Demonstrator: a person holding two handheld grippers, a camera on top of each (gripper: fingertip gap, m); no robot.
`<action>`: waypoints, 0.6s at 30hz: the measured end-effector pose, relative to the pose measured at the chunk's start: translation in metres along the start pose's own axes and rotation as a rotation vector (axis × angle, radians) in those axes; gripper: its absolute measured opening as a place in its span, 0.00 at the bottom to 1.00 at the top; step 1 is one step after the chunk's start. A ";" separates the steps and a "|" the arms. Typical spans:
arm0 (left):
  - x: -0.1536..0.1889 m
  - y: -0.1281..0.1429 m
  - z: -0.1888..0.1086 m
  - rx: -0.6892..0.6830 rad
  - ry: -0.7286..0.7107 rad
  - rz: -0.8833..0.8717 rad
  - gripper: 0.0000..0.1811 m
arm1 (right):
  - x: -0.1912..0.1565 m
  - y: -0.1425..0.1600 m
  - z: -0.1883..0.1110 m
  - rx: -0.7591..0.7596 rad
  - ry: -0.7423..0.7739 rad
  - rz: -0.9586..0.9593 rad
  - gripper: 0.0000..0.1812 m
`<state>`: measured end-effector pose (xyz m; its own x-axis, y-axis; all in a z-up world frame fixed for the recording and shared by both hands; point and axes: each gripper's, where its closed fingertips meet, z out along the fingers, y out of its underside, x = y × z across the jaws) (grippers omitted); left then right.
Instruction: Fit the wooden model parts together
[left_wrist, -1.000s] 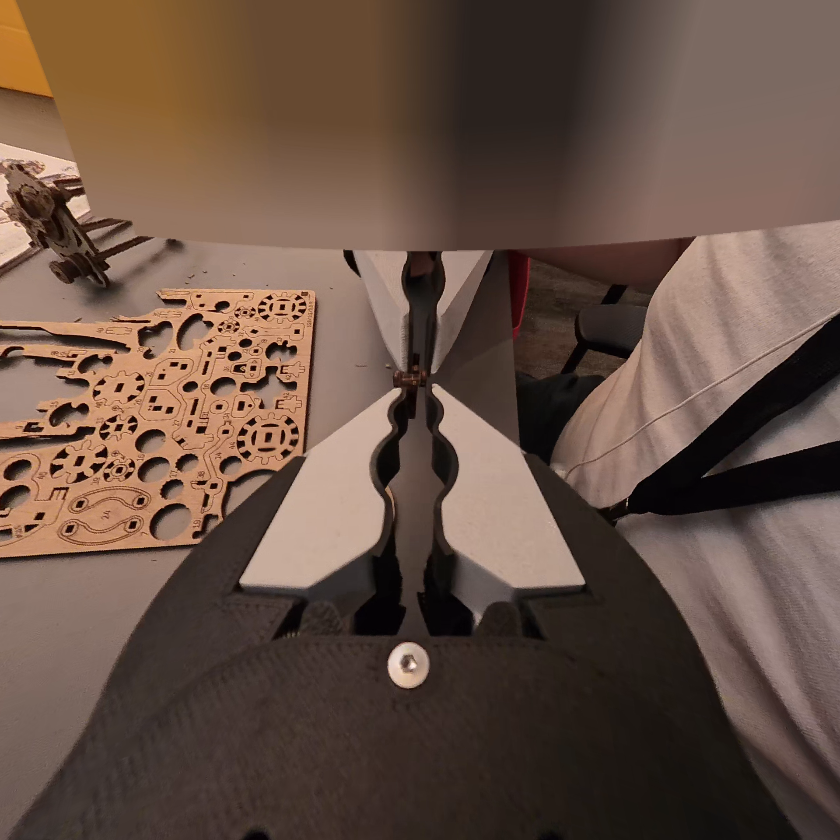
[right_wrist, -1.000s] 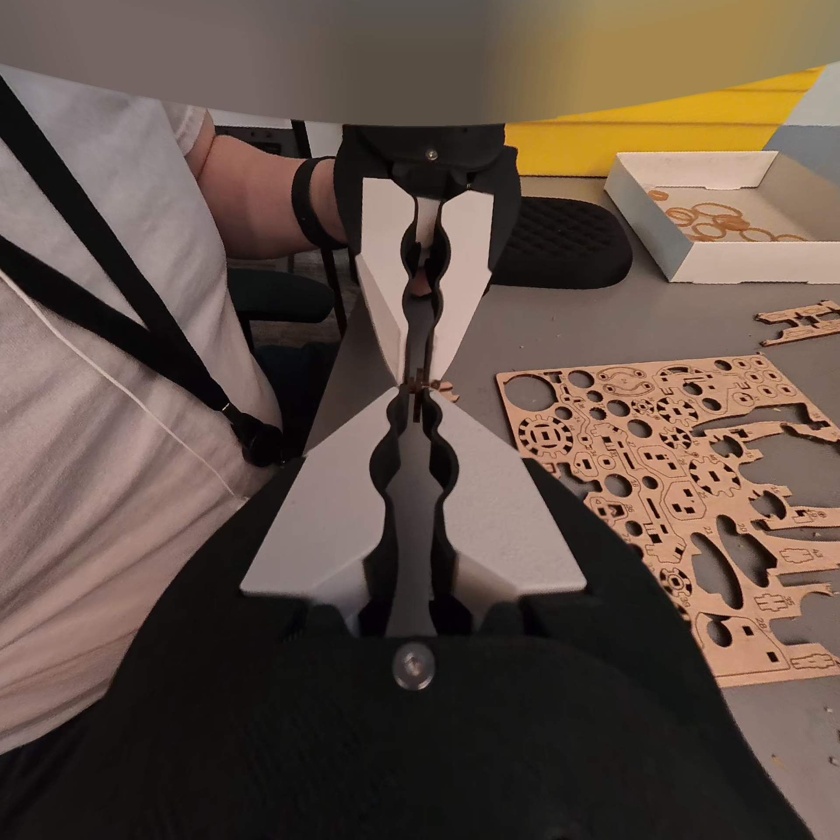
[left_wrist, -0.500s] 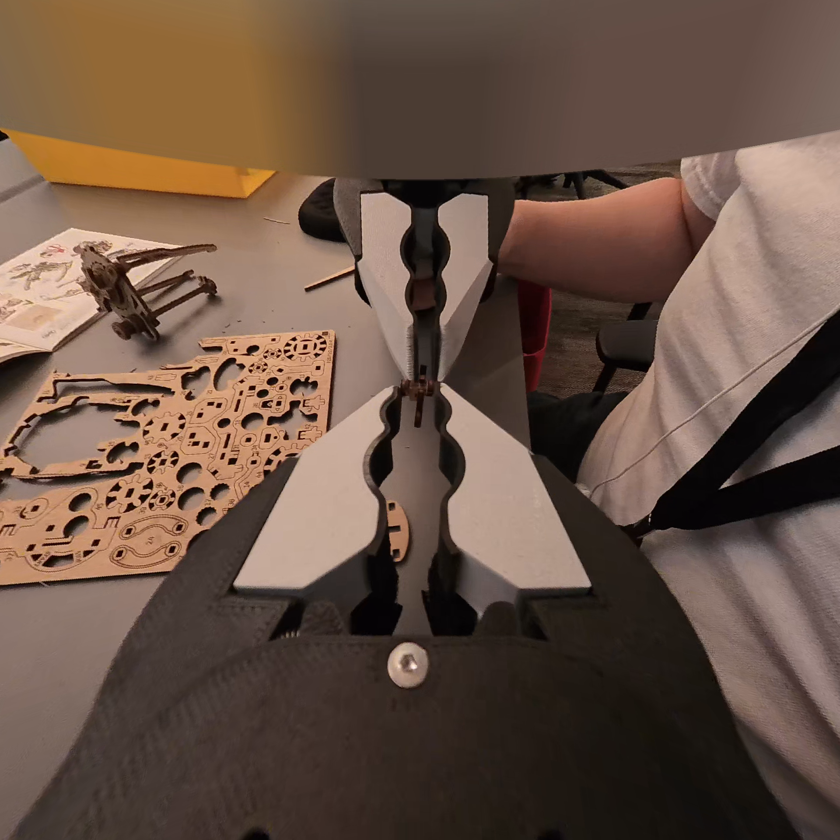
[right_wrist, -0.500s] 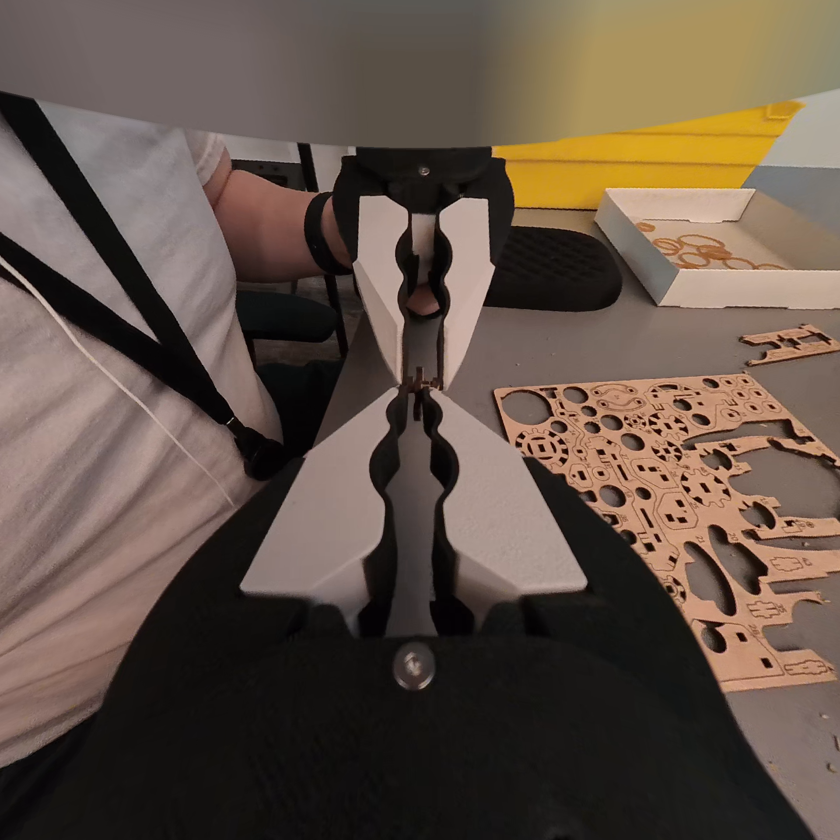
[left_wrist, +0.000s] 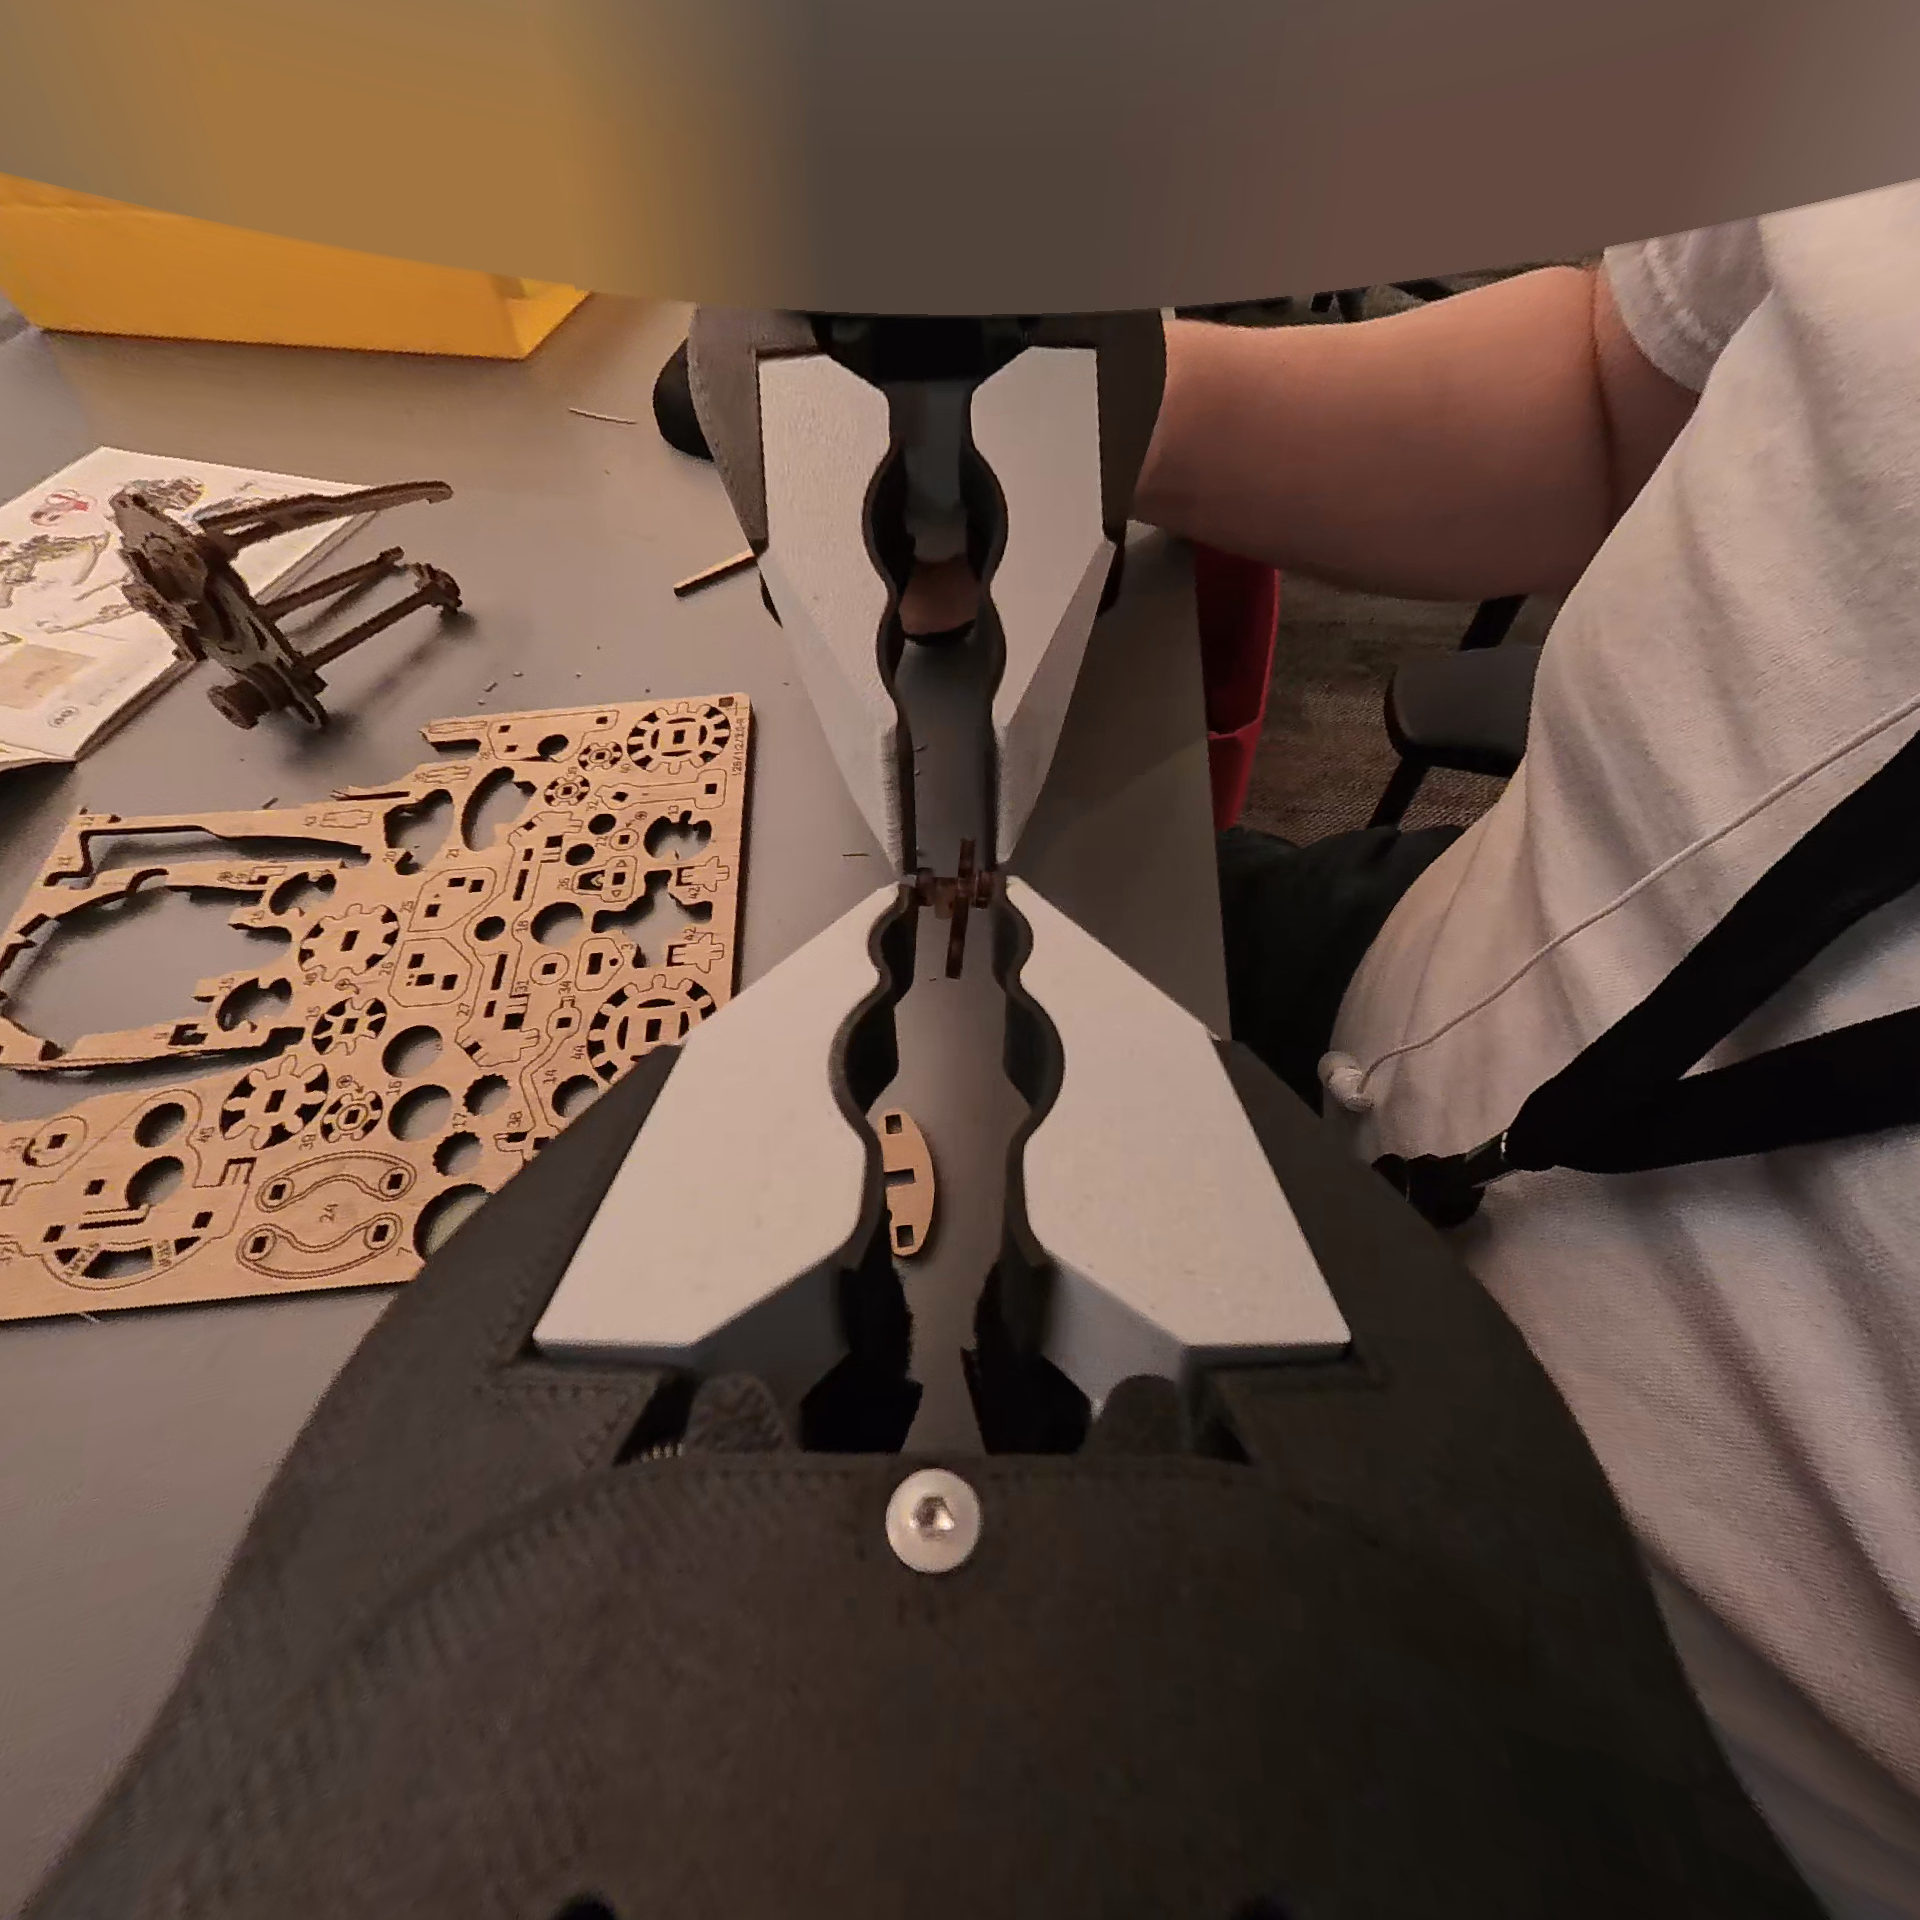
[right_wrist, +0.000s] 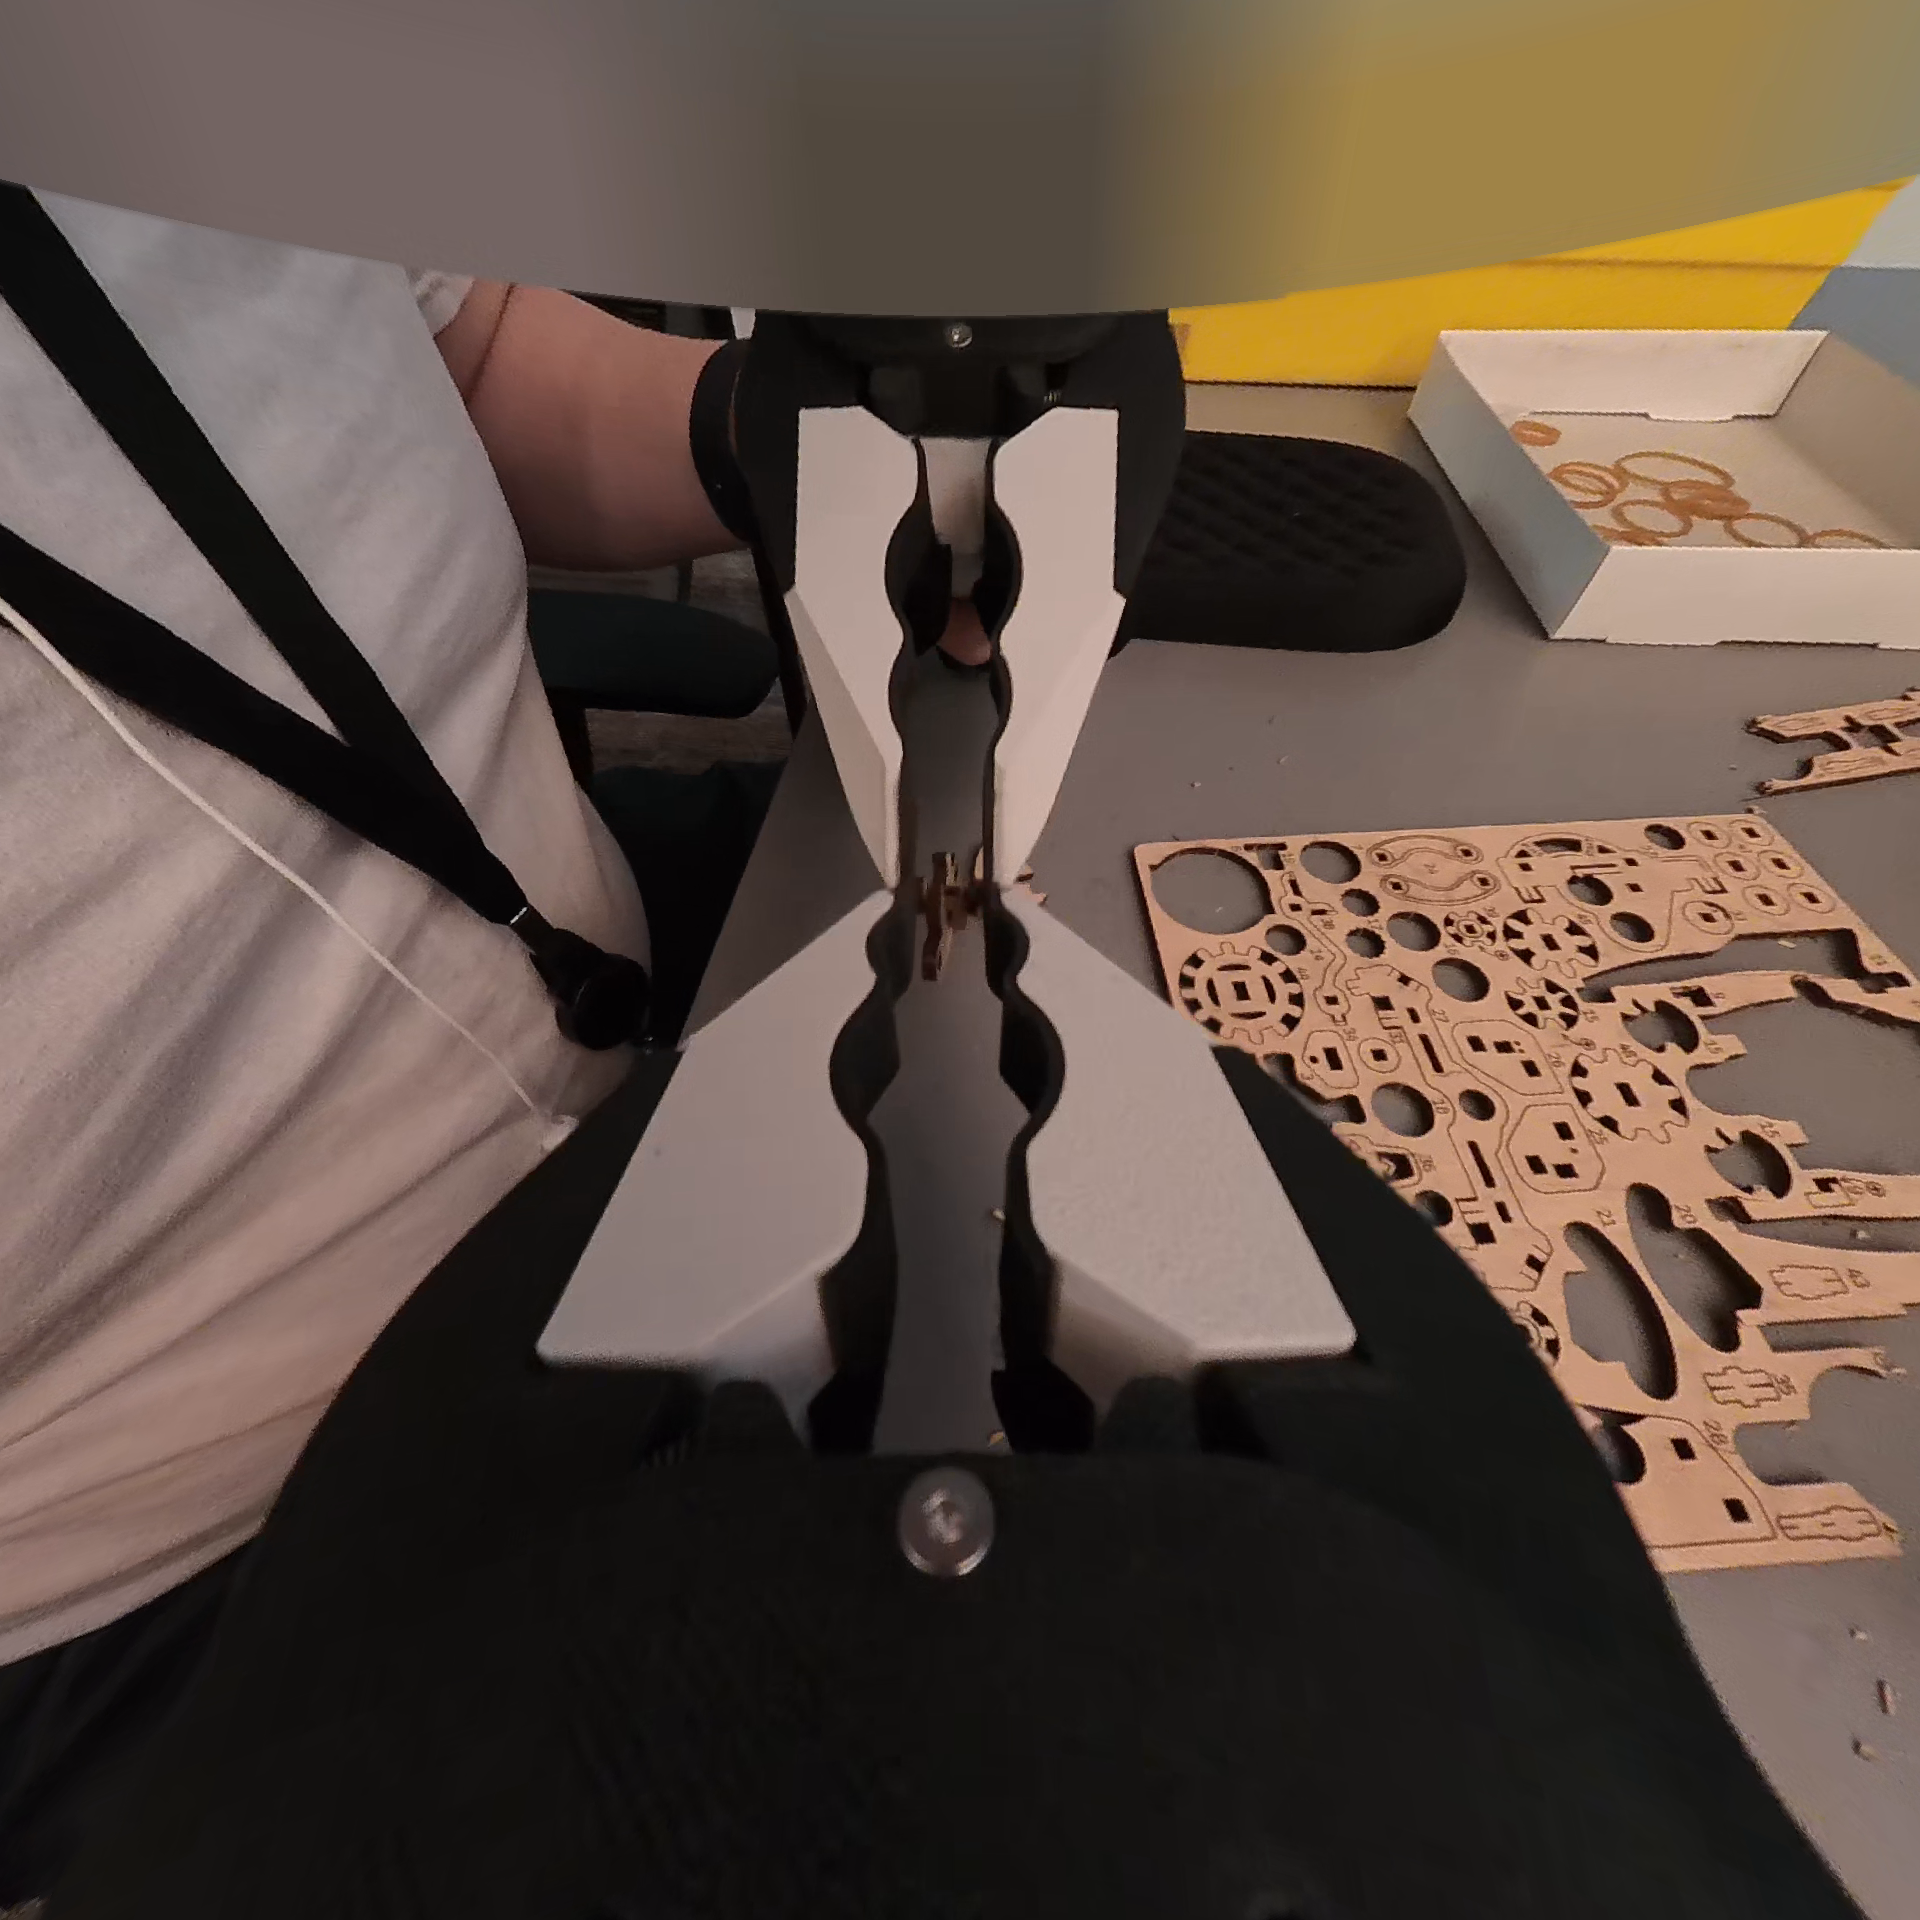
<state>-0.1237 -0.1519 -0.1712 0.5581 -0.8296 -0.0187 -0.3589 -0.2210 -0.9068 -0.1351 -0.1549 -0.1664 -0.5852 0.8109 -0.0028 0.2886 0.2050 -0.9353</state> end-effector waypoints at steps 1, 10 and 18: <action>0.000 0.000 0.000 0.000 0.000 0.000 0.07 | 0.000 0.001 0.000 -0.005 -0.002 -0.001 0.06; 0.005 -0.001 0.000 0.010 0.034 0.002 0.07 | -0.005 0.001 0.000 0.008 -0.054 0.020 0.04; 0.006 -0.005 -0.003 0.037 0.055 -0.011 0.07 | -0.005 -0.003 -0.004 0.046 -0.058 0.022 0.04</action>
<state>-0.1208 -0.1573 -0.1657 0.5194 -0.8544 0.0136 -0.3246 -0.2119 -0.9218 -0.1299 -0.1567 -0.1623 -0.6225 0.7814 -0.0427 0.2672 0.1609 -0.9501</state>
